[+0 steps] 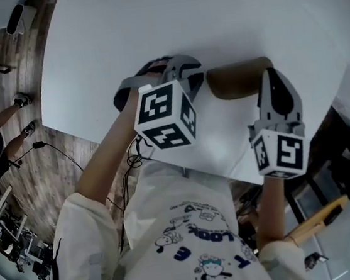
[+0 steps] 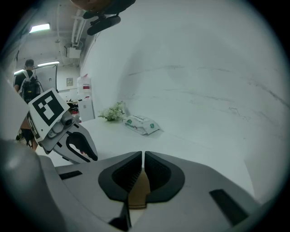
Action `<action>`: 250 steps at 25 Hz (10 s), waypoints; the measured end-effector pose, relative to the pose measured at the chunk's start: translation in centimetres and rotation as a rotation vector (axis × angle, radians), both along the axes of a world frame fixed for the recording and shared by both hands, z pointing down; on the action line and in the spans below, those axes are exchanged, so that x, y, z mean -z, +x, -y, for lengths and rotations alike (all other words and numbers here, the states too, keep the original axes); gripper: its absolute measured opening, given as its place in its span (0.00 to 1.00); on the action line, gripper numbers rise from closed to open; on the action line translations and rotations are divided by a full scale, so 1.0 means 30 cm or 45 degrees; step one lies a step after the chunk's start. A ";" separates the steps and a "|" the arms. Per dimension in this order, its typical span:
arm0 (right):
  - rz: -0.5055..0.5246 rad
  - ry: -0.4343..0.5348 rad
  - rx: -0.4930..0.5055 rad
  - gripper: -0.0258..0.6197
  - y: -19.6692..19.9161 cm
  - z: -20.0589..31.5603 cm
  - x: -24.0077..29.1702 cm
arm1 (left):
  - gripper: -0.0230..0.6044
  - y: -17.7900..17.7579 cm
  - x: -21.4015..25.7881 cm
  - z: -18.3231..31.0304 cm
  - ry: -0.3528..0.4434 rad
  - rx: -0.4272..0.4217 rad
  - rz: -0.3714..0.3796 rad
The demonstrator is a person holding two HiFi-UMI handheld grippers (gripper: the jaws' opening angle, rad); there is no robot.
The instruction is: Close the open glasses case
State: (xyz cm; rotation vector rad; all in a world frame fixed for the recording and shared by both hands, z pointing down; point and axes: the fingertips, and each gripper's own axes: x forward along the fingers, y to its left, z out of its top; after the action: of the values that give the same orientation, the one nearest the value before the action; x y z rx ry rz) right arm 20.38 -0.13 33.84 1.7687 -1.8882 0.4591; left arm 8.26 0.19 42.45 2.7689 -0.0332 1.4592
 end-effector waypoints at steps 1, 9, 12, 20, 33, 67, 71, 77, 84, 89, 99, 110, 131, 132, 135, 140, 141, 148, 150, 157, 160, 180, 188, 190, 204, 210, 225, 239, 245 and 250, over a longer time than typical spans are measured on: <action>-0.001 -0.005 0.008 0.04 -0.002 0.002 -0.003 | 0.12 0.007 -0.004 -0.005 -0.007 -0.037 0.015; -0.011 -0.053 0.114 0.04 -0.016 0.014 -0.030 | 0.12 0.034 -0.016 0.003 0.024 -0.270 0.115; -0.024 -0.072 0.157 0.04 -0.018 0.022 -0.046 | 0.12 0.037 -0.022 0.001 0.018 -0.358 0.142; 0.031 -0.111 0.176 0.04 -0.058 0.035 -0.064 | 0.07 0.044 -0.020 -0.026 0.025 -0.547 0.172; 0.021 -0.168 0.458 0.13 -0.066 0.020 -0.042 | 0.04 0.066 -0.027 -0.017 -0.049 -0.451 0.132; -0.376 -0.688 1.266 0.58 -0.095 -0.091 -0.231 | 0.04 0.041 -0.019 -0.192 -0.121 -0.411 0.090; -0.340 -0.701 1.190 0.58 -0.099 -0.094 -0.233 | 0.04 0.048 -0.020 -0.193 -0.114 -0.227 0.075; -0.238 -0.710 0.889 0.58 -0.121 -0.083 -0.226 | 0.04 0.066 -0.020 -0.186 -0.075 0.003 0.049; -0.130 -0.758 0.545 0.58 -0.139 -0.097 -0.221 | 0.04 0.079 -0.016 -0.157 -0.035 0.094 0.034; -0.101 -0.811 0.441 0.58 -0.143 -0.100 -0.230 | 0.04 0.067 -0.013 -0.164 -0.057 0.078 0.014; 0.055 -0.828 0.310 0.58 -0.155 -0.099 -0.218 | 0.04 0.066 -0.004 -0.170 -0.078 0.156 -0.039; 0.586 -0.924 0.155 0.58 -0.291 -0.025 -0.233 | 0.04 -0.089 -0.013 -0.014 -0.011 0.209 -0.020; 0.607 -0.983 0.090 0.54 -0.308 -0.021 -0.240 | 0.04 -0.033 0.018 -0.135 -0.010 0.046 -0.009; 0.616 -0.984 0.083 0.54 -0.310 -0.019 -0.239 | 0.04 -0.017 0.017 -0.177 -0.033 0.024 -0.018; 0.640 -0.987 0.056 0.54 -0.315 -0.007 -0.230 | 0.04 0.037 0.005 -0.297 -0.081 0.012 -0.041; 0.659 -0.913 -0.051 0.54 -0.313 0.006 -0.220 | 0.04 0.052 -0.008 -0.320 -0.148 0.250 -0.062; 0.690 -0.894 -0.095 0.54 -0.314 0.011 -0.221 | 0.04 0.046 -0.009 -0.315 -0.148 0.274 -0.056; 0.959 -0.787 -0.473 0.54 -0.323 0.049 -0.231 | 0.04 0.026 -0.028 -0.296 -0.166 0.422 -0.067; 1.012 -0.770 -0.545 0.54 -0.322 0.061 -0.229 | 0.04 0.021 -0.031 -0.279 -0.172 0.458 -0.076; 1.168 -0.755 -0.684 0.54 -0.316 0.094 -0.219 | 0.04 0.033 -0.026 -0.232 -0.232 0.555 -0.175; 1.212 -0.748 -0.728 0.54 -0.311 0.094 -0.229 | 0.04 0.038 -0.035 -0.225 -0.218 0.597 -0.181; 1.268 -0.785 -0.622 0.54 -0.330 0.112 -0.242 | 0.04 -0.012 -0.039 -0.205 -0.253 0.651 -0.205; 0.998 -0.681 -0.338 0.53 -0.321 0.146 -0.202 | 0.06 -0.118 0.005 -0.150 -0.372 0.856 -0.325; 0.925 -0.633 -0.245 0.53 -0.323 0.144 -0.179 | 0.06 -0.155 0.018 -0.120 -0.365 0.918 -0.334; 0.365 -0.074 -0.119 0.21 -0.240 -0.032 0.061 | 0.04 -0.219 0.276 0.013 -0.224 1.133 -0.452; 0.210 0.081 -0.160 0.09 -0.202 -0.060 0.170 | 0.04 -0.194 0.396 0.032 -0.101 1.169 -0.508; 0.221 0.254 -0.216 0.09 -0.148 -0.127 0.327 | 0.04 -0.179 0.595 0.014 0.153 1.206 -0.587; 0.204 0.319 -0.244 0.06 -0.113 -0.138 0.393 | 0.04 -0.200 0.666 0.011 0.224 1.218 -0.619; 0.195 0.327 -0.253 0.06 -0.102 -0.138 0.408 | 0.04 -0.186 0.677 0.013 0.229 1.204 -0.624; 0.196 0.323 -0.267 0.06 -0.091 -0.136 0.409 | 0.04 -0.179 0.678 0.020 0.227 1.194 -0.621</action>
State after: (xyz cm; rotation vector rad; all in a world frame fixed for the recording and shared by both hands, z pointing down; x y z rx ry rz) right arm 17.64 3.95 21.57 2.1673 -1.9437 0.4586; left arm 2.89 -0.40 22.10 2.4978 -1.2782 0.5537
